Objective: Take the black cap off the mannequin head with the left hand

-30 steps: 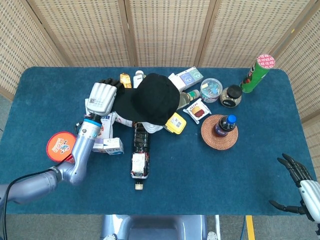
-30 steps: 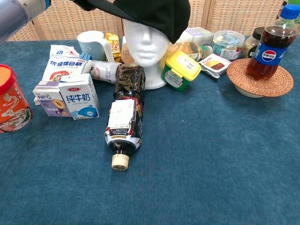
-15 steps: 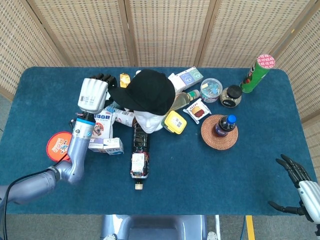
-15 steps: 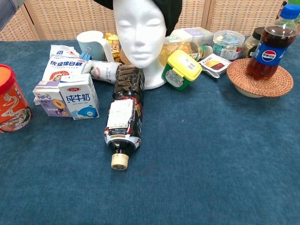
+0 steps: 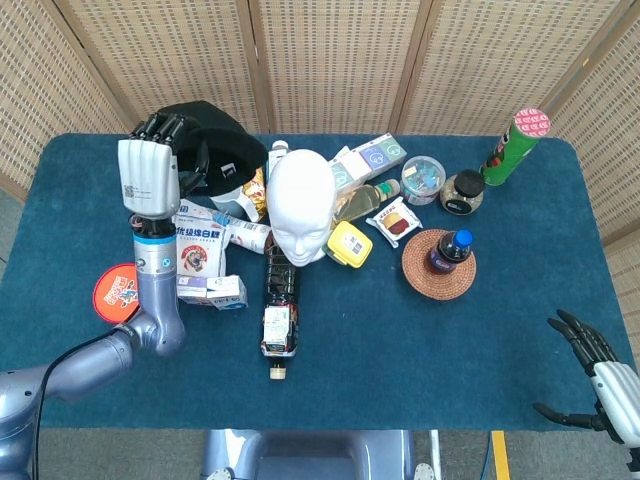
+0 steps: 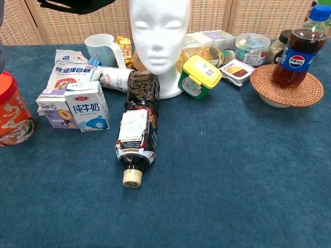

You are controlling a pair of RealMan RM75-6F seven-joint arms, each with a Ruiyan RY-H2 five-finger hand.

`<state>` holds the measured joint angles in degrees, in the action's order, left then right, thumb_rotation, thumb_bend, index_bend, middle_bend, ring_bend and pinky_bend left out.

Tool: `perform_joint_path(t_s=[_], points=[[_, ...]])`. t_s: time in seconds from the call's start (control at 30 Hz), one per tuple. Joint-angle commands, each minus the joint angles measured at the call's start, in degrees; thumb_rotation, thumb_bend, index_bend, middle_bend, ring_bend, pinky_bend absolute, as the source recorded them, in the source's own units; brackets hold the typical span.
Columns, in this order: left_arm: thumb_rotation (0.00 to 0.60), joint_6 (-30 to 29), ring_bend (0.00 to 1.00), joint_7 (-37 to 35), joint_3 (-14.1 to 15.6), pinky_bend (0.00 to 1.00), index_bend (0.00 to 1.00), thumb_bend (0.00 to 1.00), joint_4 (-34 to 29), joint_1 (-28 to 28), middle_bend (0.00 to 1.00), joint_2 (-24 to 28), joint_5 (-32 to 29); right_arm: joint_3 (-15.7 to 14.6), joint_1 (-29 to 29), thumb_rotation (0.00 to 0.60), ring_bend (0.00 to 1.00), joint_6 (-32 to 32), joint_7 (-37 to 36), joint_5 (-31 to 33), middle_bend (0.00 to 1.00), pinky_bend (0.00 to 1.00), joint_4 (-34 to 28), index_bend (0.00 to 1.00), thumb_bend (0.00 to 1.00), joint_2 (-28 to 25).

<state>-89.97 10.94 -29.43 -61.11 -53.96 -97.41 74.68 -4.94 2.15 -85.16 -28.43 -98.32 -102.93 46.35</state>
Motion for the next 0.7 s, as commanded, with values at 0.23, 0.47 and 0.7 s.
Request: perform_joint_path(t_s=[0.23, 0.47, 0.7], points=[[0.6, -0.5, 0.47, -1.8, 0.6, 0.62, 0.76, 0.46, 1.9, 4.1, 0.58, 5.6, 0.0, -0.4, -0.1, 0.6, 0.0, -0.4, 0.1, -0.8, 0.0, 0.0, -0.1, 0.07, 0.07, -0.1], [0.6, 2.5, 0.47, -9.2, 4.1, 0.62, 0.76, 0.46, 5.4, 7.2, 0.58, 7.0, 0.7, -0.7, 0.0, 0.6, 0.0, -0.5, 0.6, -1.3, 0.0, 0.0, -0.5, 0.07, 0.07, 0.0], [0.6, 3.7, 0.47, -19.5, 9.4, 0.62, 0.76, 0.45, 14.6, 9.3, 0.58, 2.2, 3.4, -1.0, 0.2, 0.6, 0.0, 0.0, 1.5, -1.4, 0.0, 0.0, -0.9, 0.07, 0.07, 0.1]])
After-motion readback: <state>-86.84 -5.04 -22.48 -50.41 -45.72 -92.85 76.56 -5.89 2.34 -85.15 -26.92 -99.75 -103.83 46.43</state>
